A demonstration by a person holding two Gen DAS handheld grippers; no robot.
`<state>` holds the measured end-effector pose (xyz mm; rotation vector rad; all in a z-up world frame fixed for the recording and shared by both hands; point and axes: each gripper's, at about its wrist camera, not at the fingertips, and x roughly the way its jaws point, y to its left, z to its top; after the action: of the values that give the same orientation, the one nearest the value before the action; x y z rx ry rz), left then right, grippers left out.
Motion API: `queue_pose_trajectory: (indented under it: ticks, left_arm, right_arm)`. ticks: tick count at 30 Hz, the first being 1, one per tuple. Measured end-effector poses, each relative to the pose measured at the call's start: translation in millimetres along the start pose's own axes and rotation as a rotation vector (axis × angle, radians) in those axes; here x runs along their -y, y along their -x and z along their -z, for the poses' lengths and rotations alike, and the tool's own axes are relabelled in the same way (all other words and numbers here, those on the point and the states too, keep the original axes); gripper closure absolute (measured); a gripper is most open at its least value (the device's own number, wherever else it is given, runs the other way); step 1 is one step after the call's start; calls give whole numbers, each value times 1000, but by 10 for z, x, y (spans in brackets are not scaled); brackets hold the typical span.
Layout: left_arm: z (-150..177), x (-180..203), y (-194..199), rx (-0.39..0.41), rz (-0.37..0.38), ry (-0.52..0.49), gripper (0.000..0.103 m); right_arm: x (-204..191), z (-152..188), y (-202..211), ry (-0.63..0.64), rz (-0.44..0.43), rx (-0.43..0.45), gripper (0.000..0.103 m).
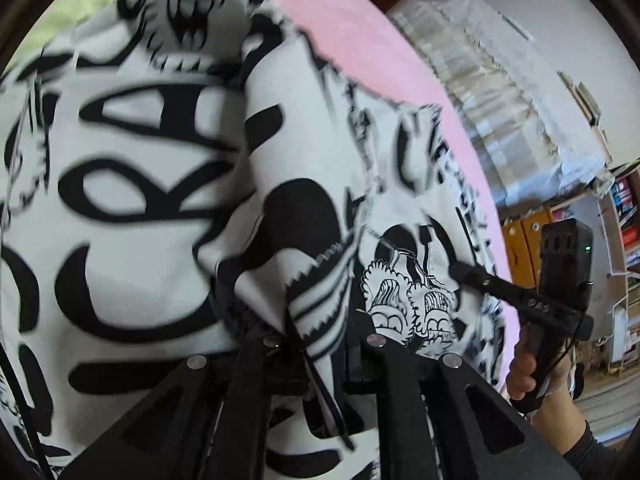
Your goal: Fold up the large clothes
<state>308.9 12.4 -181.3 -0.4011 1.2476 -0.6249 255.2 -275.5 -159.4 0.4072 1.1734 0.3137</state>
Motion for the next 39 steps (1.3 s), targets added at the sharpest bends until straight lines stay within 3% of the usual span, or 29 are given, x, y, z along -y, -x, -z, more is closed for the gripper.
queue_pose_trajectory:
  ticks: [4, 7, 9, 14, 15, 16, 18, 23, 26, 28, 30, 32, 34, 39]
  left_arm:
    - [69, -35, -60, -16, -34, 7, 75]
    - [93, -9, 33, -6, -93, -11, 57]
    - [111, 58, 176, 15, -145, -47, 55]
    - [143, 283, 543, 148, -244, -140, 55]
    - [126, 358, 585, 181, -241, -154, 57]
    - [111, 414, 616, 202, -233, -164, 69]
    - [63, 570, 624, 241, -180, -189, 81]
    - [-96, 858, 289, 253, -139, -219, 87]
    - [-157, 741, 41, 238, -228, -192, 87]
    - [-190, 448, -129, 208, -309, -140, 98]
    - [-196, 145, -186, 185, -262, -67, 101]
    - [-186, -7, -157, 196, -192, -30, 102]
    - [-170, -28, -153, 201, -188, -39, 102]
    - [-158, 14, -177, 204, -230, -82, 102]
  right_arm:
    - [-33, 106, -69, -3, 52, 23, 94]
    - [-120, 97, 43, 20, 104, 45, 80]
    - [-165, 138, 202, 63, 171, 86, 65]
    - [-281, 266, 563, 147, 275, 235, 63]
    - [-293, 273, 590, 157, 281, 251, 63]
    - [-331, 277, 592, 167, 279, 263, 63]
    - [-445, 234, 512, 181, 247, 260, 63]
    - [-723, 123, 272, 216, 184, 255, 63]
    - [-809, 70, 89, 228, 168, 245, 63]
    - [-777, 62, -66, 245, 219, 230, 63]
    - [-603, 75, -198, 254, 310, 207, 66]
    - [-405, 92, -226, 238, 337, 198, 67]
    - [-216, 122, -168, 210, 345, 208, 74]
    - [-63, 150, -103, 175, 374, 207, 74]
